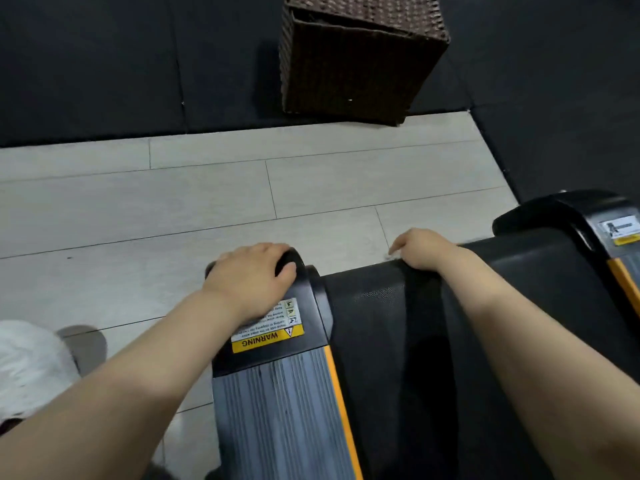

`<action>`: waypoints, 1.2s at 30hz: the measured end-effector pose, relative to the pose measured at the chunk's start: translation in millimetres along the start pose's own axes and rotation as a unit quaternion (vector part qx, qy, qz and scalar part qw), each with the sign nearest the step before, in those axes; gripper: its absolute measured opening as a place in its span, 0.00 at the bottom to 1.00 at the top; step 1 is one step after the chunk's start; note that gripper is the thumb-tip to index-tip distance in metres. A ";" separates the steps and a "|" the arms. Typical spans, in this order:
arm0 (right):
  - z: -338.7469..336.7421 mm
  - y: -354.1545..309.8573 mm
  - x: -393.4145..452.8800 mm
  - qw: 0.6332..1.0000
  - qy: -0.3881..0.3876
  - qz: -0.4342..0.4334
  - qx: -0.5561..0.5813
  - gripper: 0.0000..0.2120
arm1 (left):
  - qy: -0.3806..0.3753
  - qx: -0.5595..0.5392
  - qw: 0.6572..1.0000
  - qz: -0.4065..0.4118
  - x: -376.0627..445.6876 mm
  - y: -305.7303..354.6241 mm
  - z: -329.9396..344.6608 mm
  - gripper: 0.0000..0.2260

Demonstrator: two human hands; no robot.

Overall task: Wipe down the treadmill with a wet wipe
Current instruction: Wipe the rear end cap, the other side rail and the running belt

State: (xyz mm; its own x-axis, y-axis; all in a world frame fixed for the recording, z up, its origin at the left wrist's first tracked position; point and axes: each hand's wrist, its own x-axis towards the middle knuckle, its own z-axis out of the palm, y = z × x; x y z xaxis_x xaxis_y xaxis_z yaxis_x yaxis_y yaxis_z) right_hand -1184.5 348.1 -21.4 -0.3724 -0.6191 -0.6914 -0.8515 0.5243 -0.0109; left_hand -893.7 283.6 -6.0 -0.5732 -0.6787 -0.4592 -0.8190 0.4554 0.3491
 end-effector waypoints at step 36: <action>-3.8 35.0 8.7 0.996 0.054 -0.044 0.051 0.16 | -0.145 0.034 0.983 0.107 47.5 48.7 1.6 0.16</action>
State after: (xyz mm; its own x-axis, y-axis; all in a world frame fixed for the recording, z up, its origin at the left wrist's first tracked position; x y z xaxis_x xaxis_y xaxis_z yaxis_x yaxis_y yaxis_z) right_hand -1218.9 358.8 -25.0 -0.3411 -0.7214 -0.6027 -0.8421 0.5194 -0.1452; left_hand -960.8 274.6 -12.2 -0.7083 -0.3754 -0.5978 -0.6733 0.6135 0.4126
